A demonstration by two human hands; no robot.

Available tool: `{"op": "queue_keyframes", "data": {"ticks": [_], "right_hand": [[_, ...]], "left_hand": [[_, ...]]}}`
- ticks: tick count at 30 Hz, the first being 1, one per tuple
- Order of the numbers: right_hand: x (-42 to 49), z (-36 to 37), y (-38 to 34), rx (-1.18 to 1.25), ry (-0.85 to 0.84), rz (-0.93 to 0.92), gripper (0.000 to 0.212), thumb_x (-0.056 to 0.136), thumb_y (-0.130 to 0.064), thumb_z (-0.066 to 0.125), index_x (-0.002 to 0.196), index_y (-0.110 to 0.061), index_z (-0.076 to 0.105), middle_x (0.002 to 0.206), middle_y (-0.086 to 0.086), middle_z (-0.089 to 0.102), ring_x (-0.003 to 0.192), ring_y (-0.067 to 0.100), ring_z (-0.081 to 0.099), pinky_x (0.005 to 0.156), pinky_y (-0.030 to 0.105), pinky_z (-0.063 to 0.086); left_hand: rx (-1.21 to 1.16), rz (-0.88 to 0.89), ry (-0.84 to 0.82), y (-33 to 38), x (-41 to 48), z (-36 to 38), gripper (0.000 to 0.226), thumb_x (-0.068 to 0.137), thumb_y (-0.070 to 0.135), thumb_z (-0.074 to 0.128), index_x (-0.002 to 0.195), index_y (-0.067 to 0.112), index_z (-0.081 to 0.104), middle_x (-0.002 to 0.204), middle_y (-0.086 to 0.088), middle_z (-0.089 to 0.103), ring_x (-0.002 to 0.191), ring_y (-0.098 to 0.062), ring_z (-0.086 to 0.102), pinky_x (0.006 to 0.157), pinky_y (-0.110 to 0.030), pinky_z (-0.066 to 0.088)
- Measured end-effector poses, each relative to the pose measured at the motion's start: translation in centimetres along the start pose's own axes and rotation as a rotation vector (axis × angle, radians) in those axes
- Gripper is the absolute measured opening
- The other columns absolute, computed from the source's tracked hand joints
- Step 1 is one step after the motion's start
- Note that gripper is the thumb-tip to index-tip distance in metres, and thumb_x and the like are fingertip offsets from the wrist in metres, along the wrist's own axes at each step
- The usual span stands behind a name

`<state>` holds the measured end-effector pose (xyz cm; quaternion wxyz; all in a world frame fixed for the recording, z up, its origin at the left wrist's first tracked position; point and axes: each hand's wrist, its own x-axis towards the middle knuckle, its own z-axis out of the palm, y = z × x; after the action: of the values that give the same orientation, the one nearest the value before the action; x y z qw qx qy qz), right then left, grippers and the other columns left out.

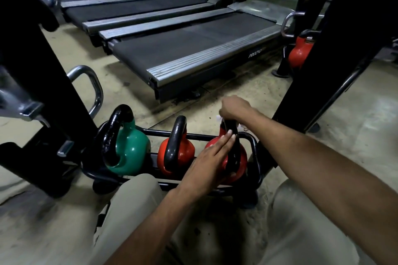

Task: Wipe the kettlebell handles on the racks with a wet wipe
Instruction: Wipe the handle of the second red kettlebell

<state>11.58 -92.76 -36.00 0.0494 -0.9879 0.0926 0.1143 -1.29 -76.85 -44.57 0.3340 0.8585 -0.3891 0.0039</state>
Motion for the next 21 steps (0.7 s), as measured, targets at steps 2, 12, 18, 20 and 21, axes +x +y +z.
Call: {"op": "queue_keyframes", "data": {"ticks": [2,12,18,20,21], "right_hand": [[-0.4,0.6,1.9,0.475,-0.034,0.153,0.031,0.092,-0.026,0.067,0.087,0.004,0.068,0.069,0.021,0.071,0.052,0.032,0.068,0.058,0.036,0.058],[-2.5,6.6,2.8,2.063,-0.226,0.5,0.022,0.104,-0.011,0.036,0.109,0.005,0.051,0.066,0.027,0.068,0.048,0.034,0.069,0.04,0.032,0.055],[-1.7,4.5,3.7,0.662,0.357,0.121,0.019,0.091,-0.029,0.063,0.079,-0.015,0.057,0.076,0.002,0.063,0.07,0.021,0.057,0.061,0.03,0.041],[-1.3,2.6,2.6,0.33,0.256,-0.055,0.015,0.093,-0.027,0.061,0.085,-0.014,0.056,0.09,0.009,0.067,0.084,0.028,0.061,0.066,0.032,0.041],[-1.2,1.6,1.7,0.143,0.183,-0.125,0.011,0.093,-0.023,0.06,0.089,-0.014,0.057,0.098,0.012,0.069,0.092,0.032,0.063,0.067,0.031,0.04]], "left_hand": [[0.016,0.0,-0.006,-0.1,0.1,0.1,0.099,0.093,0.036,0.073,0.164,0.036,0.003,0.168,0.026,-0.008,0.155,-0.01,0.021,0.12,-0.043,0.034],[-0.009,0.035,0.061,-0.8,0.0,0.9,0.085,0.1,0.042,0.064,0.165,0.027,0.012,0.171,0.019,0.0,0.156,-0.003,0.011,0.125,-0.039,0.027],[-0.044,0.042,0.124,-1.0,0.2,1.8,0.081,0.101,0.04,0.063,0.164,0.023,0.015,0.171,0.017,0.004,0.155,-0.001,0.013,0.125,-0.027,0.02],[-0.046,0.05,0.132,-1.2,0.2,1.8,0.079,0.101,0.041,0.062,0.164,0.023,0.017,0.171,0.016,0.007,0.155,-0.001,0.013,0.126,-0.027,0.018],[-0.055,0.047,0.132,-1.2,0.3,1.8,0.078,0.102,0.042,0.062,0.164,0.024,0.018,0.171,0.016,0.007,0.155,-0.001,0.012,0.126,-0.026,0.017]]}}
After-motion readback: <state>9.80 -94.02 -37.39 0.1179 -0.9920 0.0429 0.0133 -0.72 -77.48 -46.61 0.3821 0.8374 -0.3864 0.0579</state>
